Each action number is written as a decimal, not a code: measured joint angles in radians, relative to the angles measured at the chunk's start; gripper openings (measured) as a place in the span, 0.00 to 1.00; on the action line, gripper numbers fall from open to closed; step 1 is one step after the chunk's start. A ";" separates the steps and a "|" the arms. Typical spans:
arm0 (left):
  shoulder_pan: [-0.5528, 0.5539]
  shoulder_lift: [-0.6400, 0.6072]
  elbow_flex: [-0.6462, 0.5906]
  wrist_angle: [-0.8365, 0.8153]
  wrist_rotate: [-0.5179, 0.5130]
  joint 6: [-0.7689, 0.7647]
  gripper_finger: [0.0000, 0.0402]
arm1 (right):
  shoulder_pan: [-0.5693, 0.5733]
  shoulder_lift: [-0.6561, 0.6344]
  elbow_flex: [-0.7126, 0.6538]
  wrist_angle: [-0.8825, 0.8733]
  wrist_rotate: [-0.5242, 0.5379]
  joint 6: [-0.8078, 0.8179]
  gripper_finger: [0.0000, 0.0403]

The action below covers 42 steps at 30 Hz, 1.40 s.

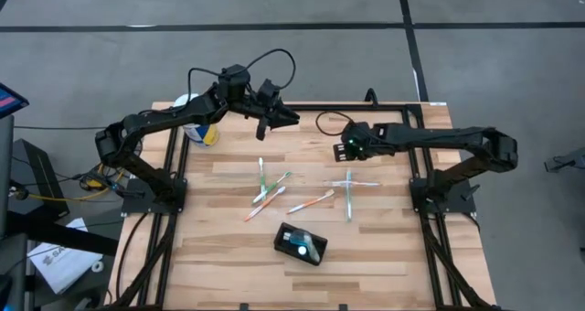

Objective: Pick & Place toothbrushing station
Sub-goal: Put the green toothbrush into the black wire organizer

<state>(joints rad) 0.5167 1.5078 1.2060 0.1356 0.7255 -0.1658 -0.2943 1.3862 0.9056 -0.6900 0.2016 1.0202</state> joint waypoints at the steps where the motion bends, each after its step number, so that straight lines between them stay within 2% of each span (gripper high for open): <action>1: 0.000 0.000 0.000 0.000 0.002 0.000 0.20 | -0.001 0.011 -0.001 0.008 -0.009 0.004 0.30; 12: 0.000 0.000 0.000 -0.001 0.008 -0.004 0.20 | 0.040 0.108 -0.006 0.014 -0.104 0.068 0.36; 25: 0.000 0.000 0.000 -0.008 0.024 -0.004 0.20 | 0.135 0.098 -0.131 0.062 -0.161 0.234 0.41; 42: 0.035 0.000 0.000 -0.043 0.024 0.008 0.20 | 0.061 0.099 -0.134 0.103 -0.139 0.238 0.37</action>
<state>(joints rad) 0.5515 1.5078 1.2060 0.0923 0.7498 -0.1582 -0.2335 1.4849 0.7719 -0.5873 0.0626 1.2579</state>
